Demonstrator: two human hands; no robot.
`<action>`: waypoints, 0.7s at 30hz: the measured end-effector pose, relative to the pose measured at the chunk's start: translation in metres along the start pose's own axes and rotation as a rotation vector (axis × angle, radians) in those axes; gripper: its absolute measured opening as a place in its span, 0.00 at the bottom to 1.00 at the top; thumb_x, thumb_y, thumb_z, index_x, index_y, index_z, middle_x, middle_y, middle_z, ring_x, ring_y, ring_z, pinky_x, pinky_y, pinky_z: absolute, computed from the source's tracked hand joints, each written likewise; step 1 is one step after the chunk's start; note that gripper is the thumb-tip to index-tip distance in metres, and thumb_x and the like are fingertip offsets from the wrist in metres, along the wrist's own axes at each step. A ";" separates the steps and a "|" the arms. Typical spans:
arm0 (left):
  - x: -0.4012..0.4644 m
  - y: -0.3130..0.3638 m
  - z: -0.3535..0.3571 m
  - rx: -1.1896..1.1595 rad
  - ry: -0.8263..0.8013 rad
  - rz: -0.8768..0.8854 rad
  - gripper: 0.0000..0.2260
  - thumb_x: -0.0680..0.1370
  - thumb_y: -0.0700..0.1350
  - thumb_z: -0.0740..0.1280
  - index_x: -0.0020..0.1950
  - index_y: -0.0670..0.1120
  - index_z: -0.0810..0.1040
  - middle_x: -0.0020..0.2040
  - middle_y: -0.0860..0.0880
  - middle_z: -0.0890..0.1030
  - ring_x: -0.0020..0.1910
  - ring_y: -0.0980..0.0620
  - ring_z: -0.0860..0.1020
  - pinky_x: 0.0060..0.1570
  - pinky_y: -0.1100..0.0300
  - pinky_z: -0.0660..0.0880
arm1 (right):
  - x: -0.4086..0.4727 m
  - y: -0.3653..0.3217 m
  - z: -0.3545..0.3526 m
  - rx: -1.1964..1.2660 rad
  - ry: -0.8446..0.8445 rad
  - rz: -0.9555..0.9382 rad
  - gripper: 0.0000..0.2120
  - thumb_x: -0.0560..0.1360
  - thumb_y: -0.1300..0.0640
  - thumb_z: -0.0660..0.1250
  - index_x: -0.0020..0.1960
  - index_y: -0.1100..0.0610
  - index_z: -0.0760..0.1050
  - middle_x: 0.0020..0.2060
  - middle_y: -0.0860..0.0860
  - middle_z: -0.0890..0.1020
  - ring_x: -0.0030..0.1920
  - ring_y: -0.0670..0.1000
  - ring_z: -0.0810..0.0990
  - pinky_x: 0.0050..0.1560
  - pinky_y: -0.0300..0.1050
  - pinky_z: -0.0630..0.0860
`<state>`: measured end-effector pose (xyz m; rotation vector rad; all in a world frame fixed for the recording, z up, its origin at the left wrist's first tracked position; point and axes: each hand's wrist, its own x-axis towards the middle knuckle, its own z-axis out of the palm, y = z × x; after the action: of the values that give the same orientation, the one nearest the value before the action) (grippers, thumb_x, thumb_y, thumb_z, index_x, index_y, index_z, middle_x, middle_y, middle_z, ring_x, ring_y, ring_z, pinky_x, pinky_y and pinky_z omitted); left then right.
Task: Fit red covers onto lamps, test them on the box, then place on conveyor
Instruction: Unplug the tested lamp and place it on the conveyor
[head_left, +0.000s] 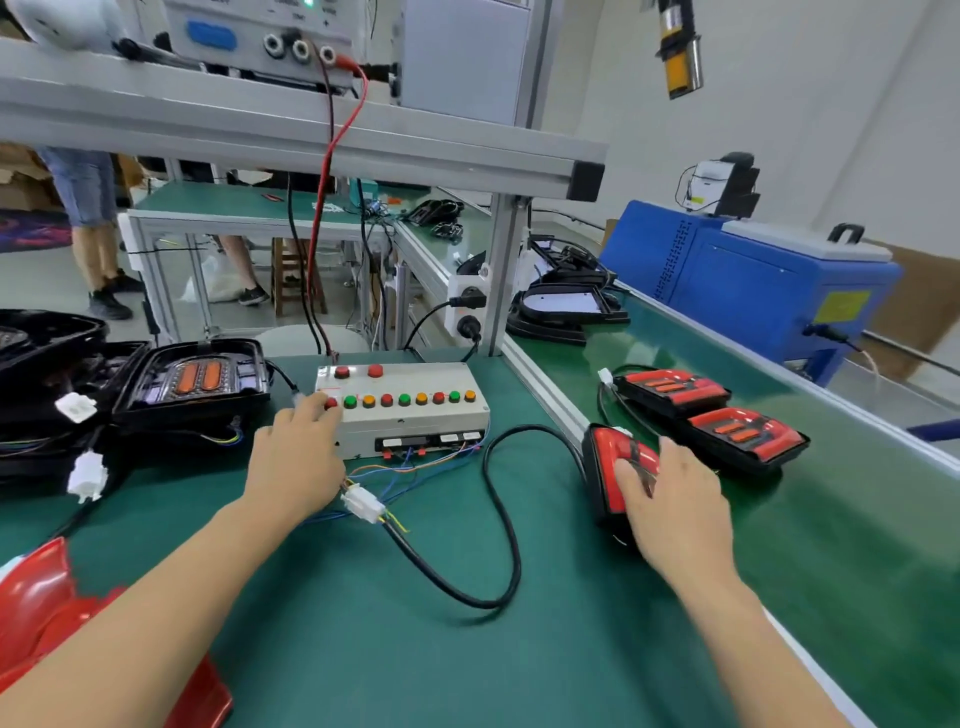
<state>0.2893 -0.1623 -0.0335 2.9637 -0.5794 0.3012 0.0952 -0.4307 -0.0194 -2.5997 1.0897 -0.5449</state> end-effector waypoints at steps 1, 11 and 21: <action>-0.001 0.001 0.000 -0.012 -0.002 -0.006 0.23 0.78 0.42 0.59 0.74 0.47 0.63 0.75 0.48 0.59 0.67 0.44 0.66 0.61 0.50 0.66 | 0.006 0.008 0.000 -0.027 -0.083 0.094 0.30 0.79 0.40 0.56 0.71 0.61 0.64 0.67 0.59 0.72 0.66 0.61 0.69 0.63 0.54 0.67; -0.003 0.002 0.000 -0.057 -0.009 -0.010 0.23 0.79 0.42 0.59 0.74 0.45 0.63 0.75 0.48 0.59 0.67 0.43 0.66 0.62 0.49 0.66 | 0.017 0.015 0.003 0.301 -0.198 0.250 0.41 0.69 0.39 0.72 0.72 0.60 0.64 0.65 0.58 0.75 0.63 0.59 0.74 0.59 0.51 0.71; -0.003 0.004 -0.001 -0.102 -0.004 -0.040 0.24 0.78 0.40 0.59 0.74 0.43 0.60 0.74 0.46 0.60 0.66 0.43 0.67 0.62 0.50 0.66 | 0.015 0.008 0.018 1.361 -0.507 0.478 0.19 0.69 0.59 0.73 0.58 0.61 0.76 0.46 0.59 0.86 0.42 0.58 0.86 0.43 0.50 0.81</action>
<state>0.2847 -0.1645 -0.0333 2.8748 -0.5190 0.2551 0.1077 -0.4457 -0.0349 -1.1385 0.6890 -0.2859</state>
